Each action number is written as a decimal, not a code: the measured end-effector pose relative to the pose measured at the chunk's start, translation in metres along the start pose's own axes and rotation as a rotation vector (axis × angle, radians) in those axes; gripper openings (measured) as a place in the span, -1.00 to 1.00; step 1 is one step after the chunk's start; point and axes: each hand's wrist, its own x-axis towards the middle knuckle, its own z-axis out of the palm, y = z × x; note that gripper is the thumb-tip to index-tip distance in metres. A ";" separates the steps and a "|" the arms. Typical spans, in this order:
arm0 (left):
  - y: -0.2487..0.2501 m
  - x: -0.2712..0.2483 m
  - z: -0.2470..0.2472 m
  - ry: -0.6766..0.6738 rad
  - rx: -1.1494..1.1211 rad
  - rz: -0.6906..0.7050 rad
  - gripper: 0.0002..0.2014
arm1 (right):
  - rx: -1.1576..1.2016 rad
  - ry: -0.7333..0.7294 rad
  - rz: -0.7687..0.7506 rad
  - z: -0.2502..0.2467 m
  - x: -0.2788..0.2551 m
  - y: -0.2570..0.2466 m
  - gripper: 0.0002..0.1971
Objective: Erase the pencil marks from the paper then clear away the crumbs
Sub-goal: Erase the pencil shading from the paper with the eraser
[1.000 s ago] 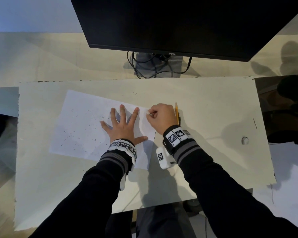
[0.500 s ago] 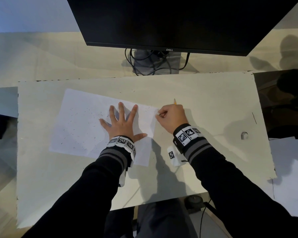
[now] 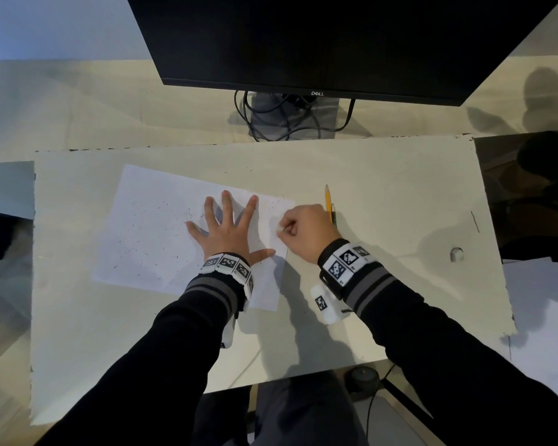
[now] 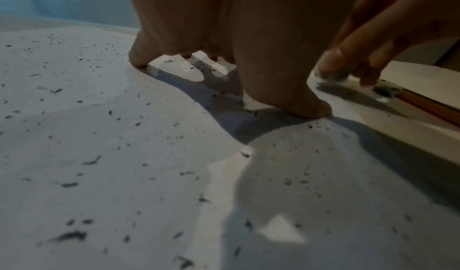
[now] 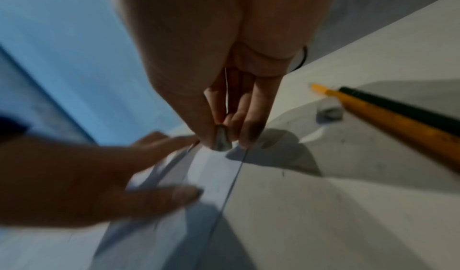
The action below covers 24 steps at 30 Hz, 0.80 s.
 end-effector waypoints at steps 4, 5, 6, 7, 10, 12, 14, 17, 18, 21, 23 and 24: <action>-0.002 0.000 0.001 0.029 0.002 0.003 0.12 | -0.036 0.115 0.087 -0.004 0.009 0.009 -0.88; -0.002 -0.001 0.001 0.034 0.002 0.005 0.12 | -0.027 0.173 0.118 -0.006 0.012 0.011 -0.88; -0.002 -0.001 0.002 0.034 0.000 0.006 0.13 | -0.014 0.196 0.125 -0.006 0.014 0.010 -0.89; -0.002 -0.001 0.002 0.032 -0.003 0.005 0.13 | -0.008 0.188 0.112 -0.004 0.015 0.006 -0.90; -0.002 0.000 0.002 0.026 -0.001 0.001 0.12 | 0.003 0.158 0.082 0.004 0.018 0.003 -0.90; -0.002 0.000 0.001 0.020 0.004 0.002 0.13 | 0.038 0.234 0.164 -0.004 0.027 0.013 -0.91; -0.001 -0.001 0.001 0.018 0.009 0.005 0.13 | 0.070 0.300 0.194 -0.011 0.033 0.016 -0.94; -0.002 -0.001 0.000 0.036 0.029 0.003 0.13 | 0.088 0.216 0.069 -0.004 0.034 0.002 -0.97; -0.002 -0.001 0.000 0.043 0.035 0.002 0.13 | 0.069 0.179 0.046 0.001 0.034 -0.001 -0.96; -0.002 -0.001 -0.001 0.036 0.037 0.002 0.13 | 0.093 0.250 0.150 -0.001 0.043 0.011 -0.93; -0.002 0.000 -0.002 0.034 0.027 0.000 0.13 | 0.126 0.336 0.225 -0.009 0.049 0.018 -0.94; -0.002 -0.001 -0.001 0.035 0.029 0.002 0.13 | 0.136 0.343 0.217 -0.010 0.050 0.017 -0.95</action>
